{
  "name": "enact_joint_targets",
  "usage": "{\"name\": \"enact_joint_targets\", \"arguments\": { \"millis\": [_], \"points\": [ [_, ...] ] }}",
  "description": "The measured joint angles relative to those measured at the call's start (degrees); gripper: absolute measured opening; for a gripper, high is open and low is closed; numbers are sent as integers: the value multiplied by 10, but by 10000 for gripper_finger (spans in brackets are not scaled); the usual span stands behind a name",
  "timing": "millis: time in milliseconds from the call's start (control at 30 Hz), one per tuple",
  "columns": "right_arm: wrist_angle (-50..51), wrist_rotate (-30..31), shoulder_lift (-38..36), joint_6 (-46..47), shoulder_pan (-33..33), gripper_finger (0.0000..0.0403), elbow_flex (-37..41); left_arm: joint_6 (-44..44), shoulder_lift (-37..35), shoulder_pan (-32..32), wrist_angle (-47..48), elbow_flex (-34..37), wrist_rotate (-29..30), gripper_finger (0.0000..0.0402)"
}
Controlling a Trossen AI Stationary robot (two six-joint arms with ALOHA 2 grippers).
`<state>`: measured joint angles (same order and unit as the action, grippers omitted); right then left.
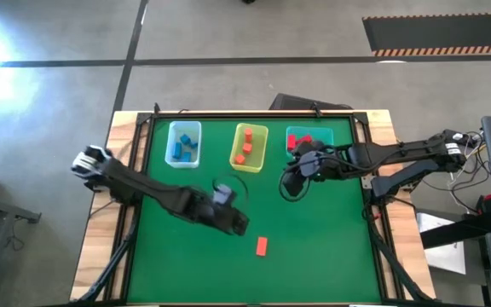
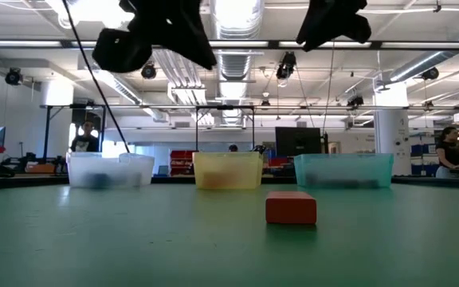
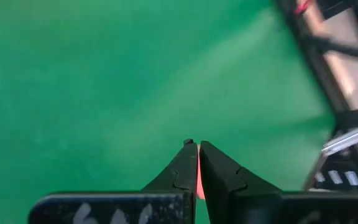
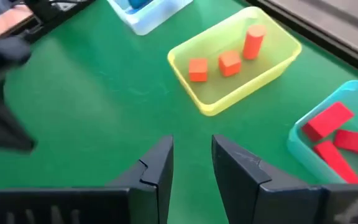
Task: Sort & place blocks by color
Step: Put the orange block into the yellow bin
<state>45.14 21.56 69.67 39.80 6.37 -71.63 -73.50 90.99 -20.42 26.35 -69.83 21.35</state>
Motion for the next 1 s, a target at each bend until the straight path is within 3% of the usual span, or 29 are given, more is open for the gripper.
{"name": "enact_joint_targets", "arguments": {
  "millis": [267,433,633,767,1000],
  "points": [
    [-9,39,0,-53,0,87,18,-107,162,-10,32,-126,-20,0],
    [-9,40,1,-54,0,79,24,-132,235,-10,82,-209,-79,0],
    [-9,40,1,-54,0,81,31,-172,282,-16,99,-237,-126,5],
    [-10,40,1,-53,0,81,40,-177,305,-17,68,-235,-153,40],
    [-11,40,1,-33,0,79,54,-145,315,-20,61,-235,-150,153]
  ]
}}
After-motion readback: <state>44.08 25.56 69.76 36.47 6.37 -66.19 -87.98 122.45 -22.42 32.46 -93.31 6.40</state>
